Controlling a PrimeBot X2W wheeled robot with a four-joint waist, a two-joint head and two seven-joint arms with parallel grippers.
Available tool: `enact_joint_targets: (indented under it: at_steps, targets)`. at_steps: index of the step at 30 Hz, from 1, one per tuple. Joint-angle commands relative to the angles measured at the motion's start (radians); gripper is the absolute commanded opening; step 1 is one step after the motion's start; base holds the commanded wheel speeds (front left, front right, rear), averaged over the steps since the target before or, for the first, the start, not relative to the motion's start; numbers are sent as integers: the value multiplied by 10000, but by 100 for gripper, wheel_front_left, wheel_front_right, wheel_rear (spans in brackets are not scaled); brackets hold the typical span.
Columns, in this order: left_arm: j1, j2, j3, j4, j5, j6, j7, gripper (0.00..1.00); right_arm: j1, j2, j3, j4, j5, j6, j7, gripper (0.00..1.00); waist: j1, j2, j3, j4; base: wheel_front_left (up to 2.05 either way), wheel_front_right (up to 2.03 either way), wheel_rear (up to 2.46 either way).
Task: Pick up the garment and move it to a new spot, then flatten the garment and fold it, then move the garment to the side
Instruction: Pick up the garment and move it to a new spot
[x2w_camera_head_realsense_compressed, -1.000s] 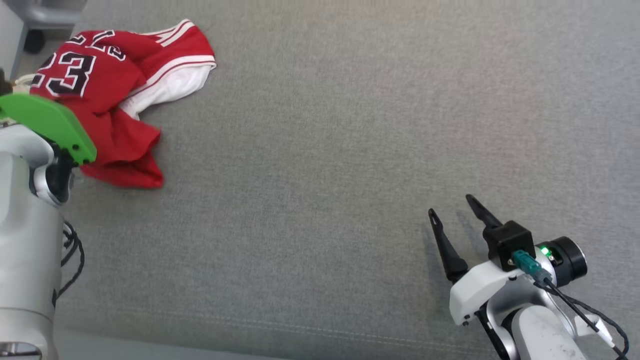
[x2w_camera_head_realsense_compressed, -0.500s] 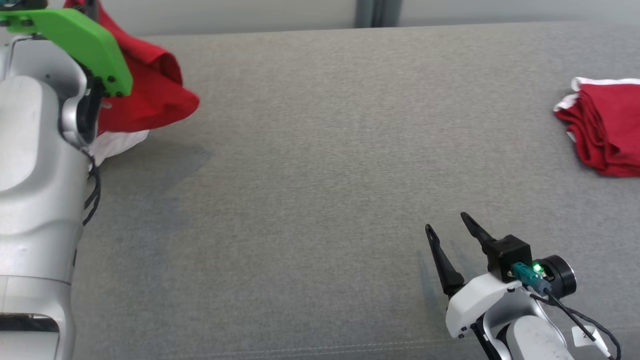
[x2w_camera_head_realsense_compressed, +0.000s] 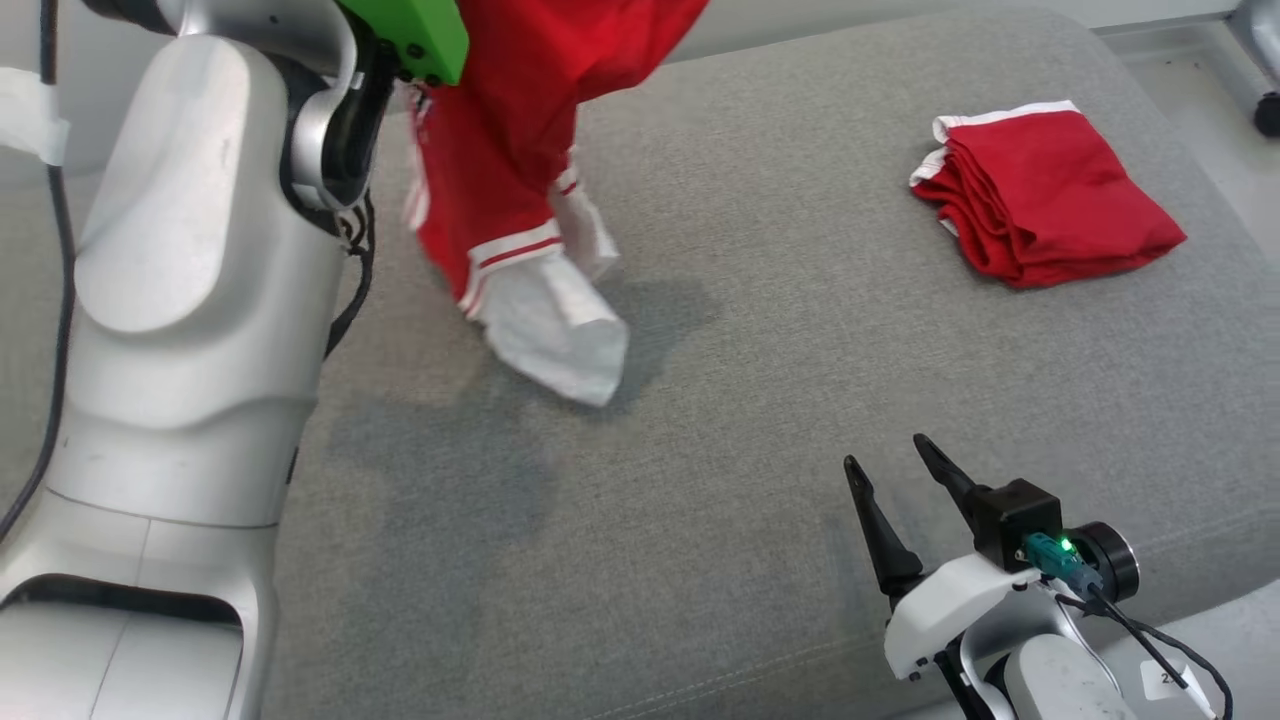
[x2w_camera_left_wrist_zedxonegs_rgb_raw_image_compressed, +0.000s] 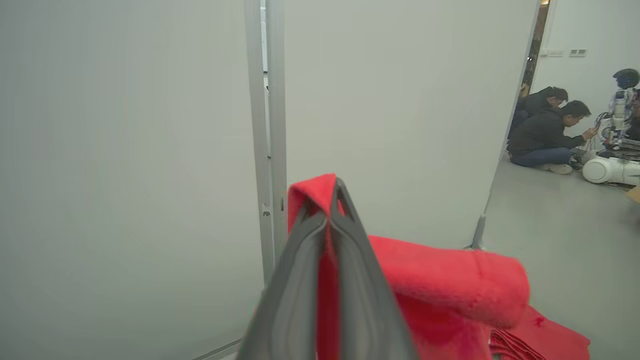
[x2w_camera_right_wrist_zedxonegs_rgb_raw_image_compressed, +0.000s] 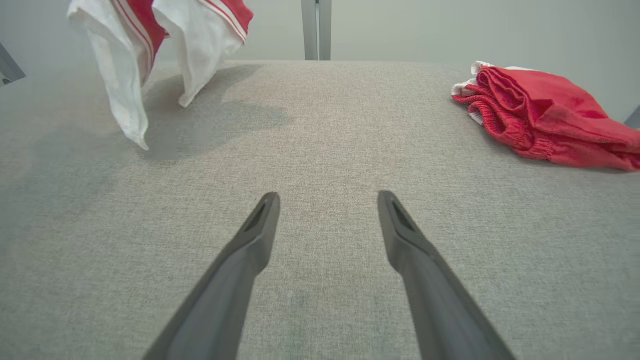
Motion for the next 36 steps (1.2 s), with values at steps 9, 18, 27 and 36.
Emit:
enact_joint_targets:
  at_steps: [9, 18, 27, 36]
  targets:
    - [642, -573, -34, -1, -1169, 358, -604, 0, -290, -1, -119, 222, 164, -12, -285, 100, 0, -1, 312, -551, 0, 0, 0]
    - [2206, 398, -62, 1427, -862, 682, -798, 0, -379, -2, -176, 214, 14, -12, -251, 100, 0, -1, 501, 56, 0, 0, 0]
    - [2738, 1370, -316, 3149, -193, 829, -1724, 91, -465, -5, -92, 120, -91, -12, -101, 100, 0, -1, 518, 288, 0, 0, 0]
    - [2967, 1464, -187, 4193, -369, 682, -2643, 100, -207, -5, -199, 101, -182, -12, 2, 100, 0, -1, 207, 399, 0, 0, 0]
